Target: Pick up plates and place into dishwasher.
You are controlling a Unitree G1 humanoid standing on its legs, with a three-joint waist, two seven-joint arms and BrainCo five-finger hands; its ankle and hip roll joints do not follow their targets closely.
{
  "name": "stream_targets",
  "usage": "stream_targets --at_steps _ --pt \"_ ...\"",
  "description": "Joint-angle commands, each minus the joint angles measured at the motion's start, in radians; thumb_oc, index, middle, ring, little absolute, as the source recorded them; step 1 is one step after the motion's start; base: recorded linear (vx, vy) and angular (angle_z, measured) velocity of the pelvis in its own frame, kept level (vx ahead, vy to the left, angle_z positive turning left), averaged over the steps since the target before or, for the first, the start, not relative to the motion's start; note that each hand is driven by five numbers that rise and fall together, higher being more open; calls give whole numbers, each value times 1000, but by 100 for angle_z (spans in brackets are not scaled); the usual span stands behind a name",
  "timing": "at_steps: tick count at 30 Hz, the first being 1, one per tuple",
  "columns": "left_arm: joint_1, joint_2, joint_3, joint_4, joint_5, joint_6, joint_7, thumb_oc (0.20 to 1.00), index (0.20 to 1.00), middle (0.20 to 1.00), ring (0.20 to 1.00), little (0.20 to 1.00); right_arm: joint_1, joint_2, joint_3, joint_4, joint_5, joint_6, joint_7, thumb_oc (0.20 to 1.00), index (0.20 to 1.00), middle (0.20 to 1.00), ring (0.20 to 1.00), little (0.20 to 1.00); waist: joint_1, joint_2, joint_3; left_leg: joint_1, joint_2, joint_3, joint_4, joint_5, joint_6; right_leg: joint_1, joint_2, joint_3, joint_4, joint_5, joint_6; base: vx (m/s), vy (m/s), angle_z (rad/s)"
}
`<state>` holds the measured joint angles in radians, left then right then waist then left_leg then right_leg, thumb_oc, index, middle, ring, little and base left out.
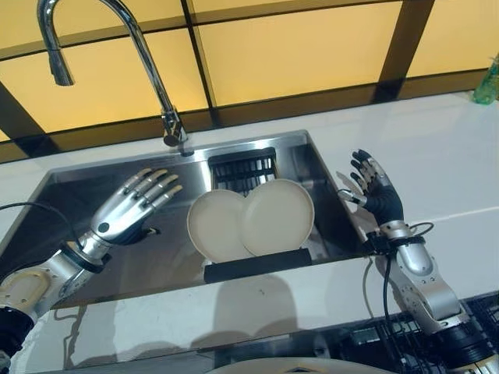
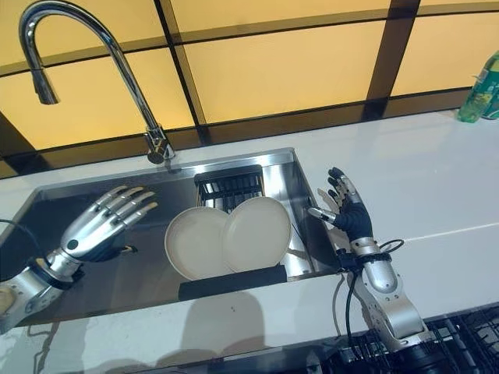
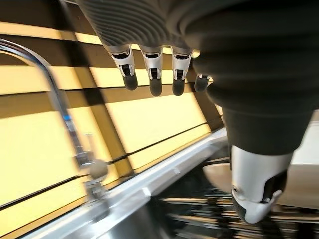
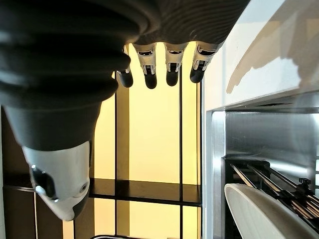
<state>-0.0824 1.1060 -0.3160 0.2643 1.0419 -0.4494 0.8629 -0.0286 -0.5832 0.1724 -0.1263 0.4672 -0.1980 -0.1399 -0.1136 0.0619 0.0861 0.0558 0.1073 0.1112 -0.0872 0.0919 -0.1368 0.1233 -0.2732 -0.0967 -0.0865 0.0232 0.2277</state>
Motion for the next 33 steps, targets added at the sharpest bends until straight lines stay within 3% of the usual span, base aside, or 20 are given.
stream_targets --at_steps 1,6,15,19,22,33 --pt "-136 -5 27 12 2 3 73 1000 1000 1000 1000 1000 -87 -14 23 53 34 -85 -3 1000 1000 1000 1000 1000 12 -4 57 -7 -56 26 151 -190 72 -163 3 61 118 21 -17 -4 35 -6" --pt "-170 -16 -45 -13 9 -58 -15 1000 1000 1000 1000 1000 -85 -25 14 49 28 -83 9 1000 1000 1000 1000 1000 -11 6 80 -12 -63 36 160 -191 74 -180 1 87 124 28 -14 3 58 -11" --pt "-246 -6 -174 1 -29 -60 -78 1000 1000 1000 1000 1000 -146 -74 31 61 40 -72 8 1000 1000 1000 1000 1000 -38 32 131 -37 -82 44 175 -189 78 -214 -16 115 143 31 -8 -26 90 -7" --pt "-259 -6 -202 -3 -65 -81 -182 1000 1000 1000 1000 1000 -163 -78 28 73 35 -70 18 1000 1000 1000 1000 1000 -40 39 143 -42 -91 42 176 -189 79 -219 -22 116 145 34 -9 -18 63 -2" --pt "-257 1 -211 2 -85 -85 -241 1000 1000 1000 1000 1000 -163 -84 27 74 36 -69 22 1000 1000 1000 1000 1000 -40 43 143 -36 -95 42 175 -191 81 -214 -27 112 143 34 -8 17 48 1" --pt "-170 5 -159 7 -92 -94 -310 1000 1000 1000 1000 1000 -121 -81 6 68 31 -59 48 1000 1000 1000 1000 1000 -20 58 116 -9 -106 25 164 -195 81 -180 -40 90 139 25 -7 42 23 2"
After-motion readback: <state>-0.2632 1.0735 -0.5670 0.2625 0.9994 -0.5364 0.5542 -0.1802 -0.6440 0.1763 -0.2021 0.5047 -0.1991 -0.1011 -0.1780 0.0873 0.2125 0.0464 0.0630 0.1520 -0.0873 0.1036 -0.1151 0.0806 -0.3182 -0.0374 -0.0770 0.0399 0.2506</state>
